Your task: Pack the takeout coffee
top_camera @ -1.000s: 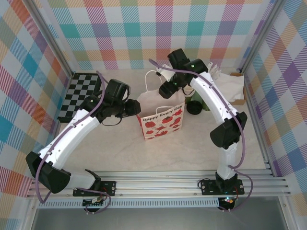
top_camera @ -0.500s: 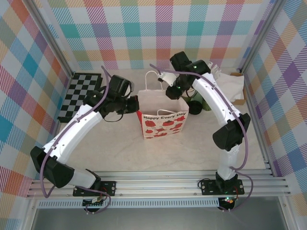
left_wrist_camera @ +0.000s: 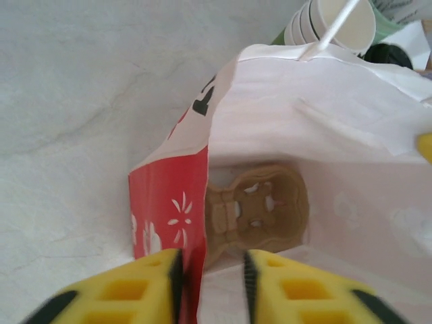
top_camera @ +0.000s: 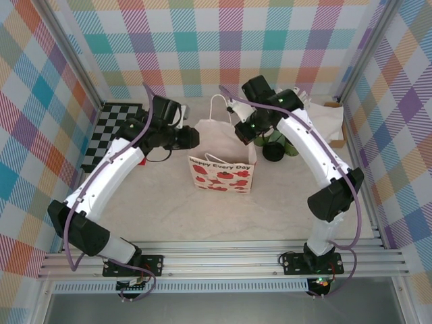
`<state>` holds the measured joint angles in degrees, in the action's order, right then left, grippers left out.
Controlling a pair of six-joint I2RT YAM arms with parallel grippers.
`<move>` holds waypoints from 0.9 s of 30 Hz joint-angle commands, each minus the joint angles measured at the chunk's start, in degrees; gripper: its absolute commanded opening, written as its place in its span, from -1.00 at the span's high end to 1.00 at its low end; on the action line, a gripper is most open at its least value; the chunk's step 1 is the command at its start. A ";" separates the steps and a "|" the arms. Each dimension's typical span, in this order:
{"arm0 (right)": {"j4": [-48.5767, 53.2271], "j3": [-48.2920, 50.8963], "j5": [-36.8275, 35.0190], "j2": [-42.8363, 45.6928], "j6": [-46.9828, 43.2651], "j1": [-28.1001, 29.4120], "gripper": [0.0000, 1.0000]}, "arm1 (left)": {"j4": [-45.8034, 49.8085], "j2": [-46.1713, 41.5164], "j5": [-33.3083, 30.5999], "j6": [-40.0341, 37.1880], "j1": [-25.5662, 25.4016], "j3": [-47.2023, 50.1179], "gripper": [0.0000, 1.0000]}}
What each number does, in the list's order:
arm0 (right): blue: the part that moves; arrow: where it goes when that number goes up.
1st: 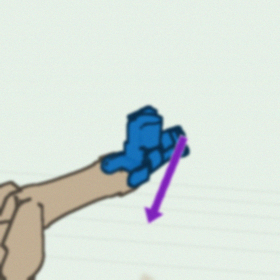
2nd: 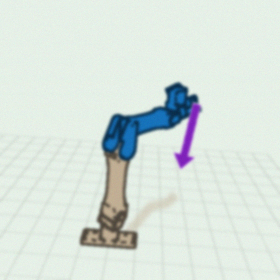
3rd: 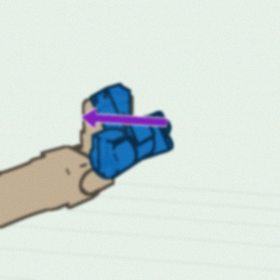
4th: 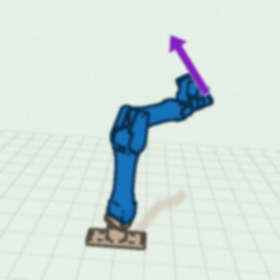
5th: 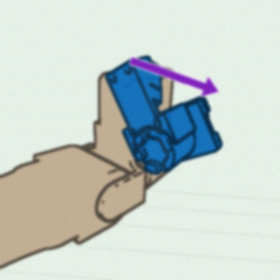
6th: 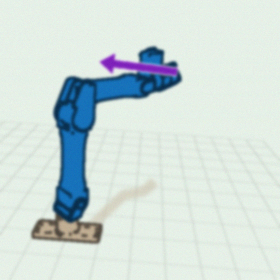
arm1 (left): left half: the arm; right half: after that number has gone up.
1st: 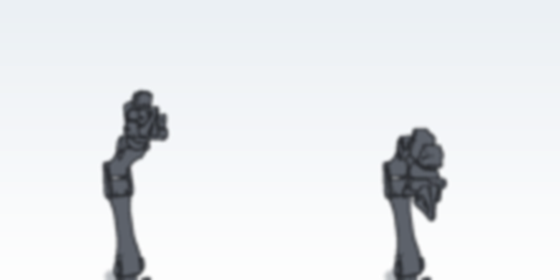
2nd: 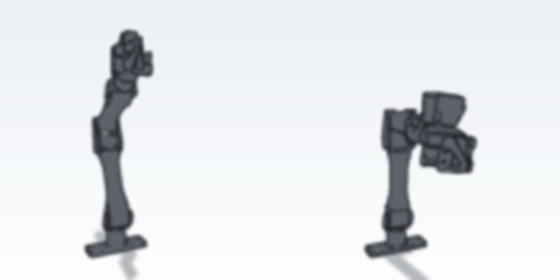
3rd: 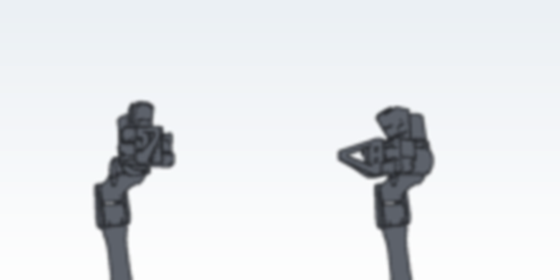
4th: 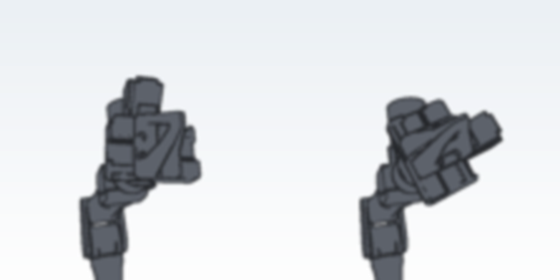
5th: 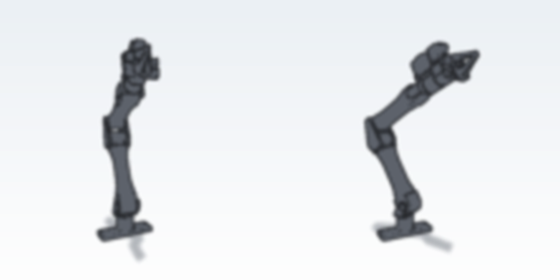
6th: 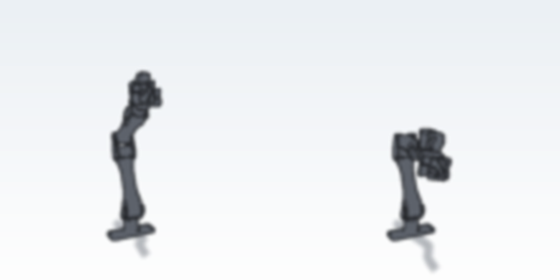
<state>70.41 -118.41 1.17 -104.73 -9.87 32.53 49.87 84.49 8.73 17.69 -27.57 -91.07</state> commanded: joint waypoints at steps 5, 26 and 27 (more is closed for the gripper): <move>-0.62 2.26 -2.31 5.03 25.27 1.36 1.00 | -6.15 -10.40 -9.01 3.07 2.07 5.75 -0.83; -7.08 15.01 -4.80 12.77 35.00 7.72 -0.38 | -3.36 -18.49 -31.74 22.48 4.81 21.68 -1.00; -6.41 14.09 -4.14 12.91 31.03 7.63 -0.57 | -2.78 -18.65 -31.72 23.80 4.85 22.80 -1.00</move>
<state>63.94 -101.06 -5.10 -94.06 31.48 40.23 43.94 65.84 -20.53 36.47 -23.79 -70.06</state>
